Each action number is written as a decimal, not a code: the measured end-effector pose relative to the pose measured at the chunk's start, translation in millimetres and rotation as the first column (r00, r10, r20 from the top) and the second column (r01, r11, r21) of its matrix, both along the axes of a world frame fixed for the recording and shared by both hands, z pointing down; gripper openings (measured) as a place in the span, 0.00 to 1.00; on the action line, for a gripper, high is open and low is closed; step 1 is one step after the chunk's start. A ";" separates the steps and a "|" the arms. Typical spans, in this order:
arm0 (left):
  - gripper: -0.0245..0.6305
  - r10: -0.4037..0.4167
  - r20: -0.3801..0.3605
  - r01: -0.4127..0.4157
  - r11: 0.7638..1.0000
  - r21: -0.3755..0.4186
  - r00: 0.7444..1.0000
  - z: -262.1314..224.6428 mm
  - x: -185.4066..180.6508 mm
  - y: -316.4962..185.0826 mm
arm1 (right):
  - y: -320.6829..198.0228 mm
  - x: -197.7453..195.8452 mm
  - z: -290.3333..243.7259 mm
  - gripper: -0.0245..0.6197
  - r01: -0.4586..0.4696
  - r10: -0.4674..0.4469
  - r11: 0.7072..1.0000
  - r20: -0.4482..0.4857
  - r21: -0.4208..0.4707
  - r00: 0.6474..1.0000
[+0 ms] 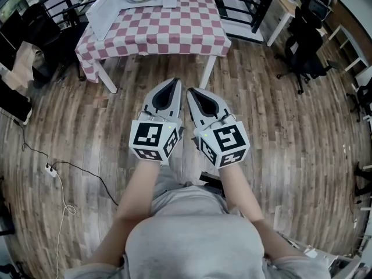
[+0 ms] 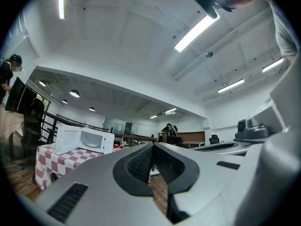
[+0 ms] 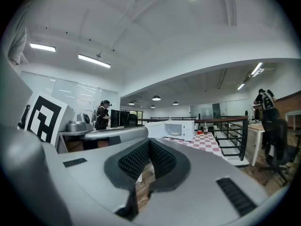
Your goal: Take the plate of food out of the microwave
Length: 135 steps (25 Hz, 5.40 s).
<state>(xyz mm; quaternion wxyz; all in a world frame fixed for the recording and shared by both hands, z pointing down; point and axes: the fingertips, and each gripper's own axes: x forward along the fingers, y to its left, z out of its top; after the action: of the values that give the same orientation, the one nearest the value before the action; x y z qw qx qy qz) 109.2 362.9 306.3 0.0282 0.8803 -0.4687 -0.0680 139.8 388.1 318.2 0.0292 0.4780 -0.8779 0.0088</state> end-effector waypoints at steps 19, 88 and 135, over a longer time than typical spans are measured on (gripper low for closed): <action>0.04 -0.007 -0.006 0.007 1.000 -0.016 1.000 3.1 -55.4 -104.2 | -108.9 -47.4 2.5 0.08 -0.023 0.024 0.999 0.016 -0.024 1.000; 0.04 -0.147 0.022 0.148 0.988 -0.045 0.989 3.9 -126.7 -446.6 | -465.2 -113.8 1.5 0.08 0.117 -0.115 0.992 0.044 -0.051 0.992; 0.04 -0.199 -0.018 0.195 0.971 -0.139 0.980 35.7 -154.0 -639.1 | -653.4 -138.5 33.8 0.08 0.195 -0.188 0.975 0.071 -0.108 0.980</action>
<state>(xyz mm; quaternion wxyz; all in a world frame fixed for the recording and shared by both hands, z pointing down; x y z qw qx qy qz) -44.8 -276.2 342.1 0.0891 0.8242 -0.5568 -0.0523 1.4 -265.2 352.0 0.0309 0.3883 -0.9183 0.0708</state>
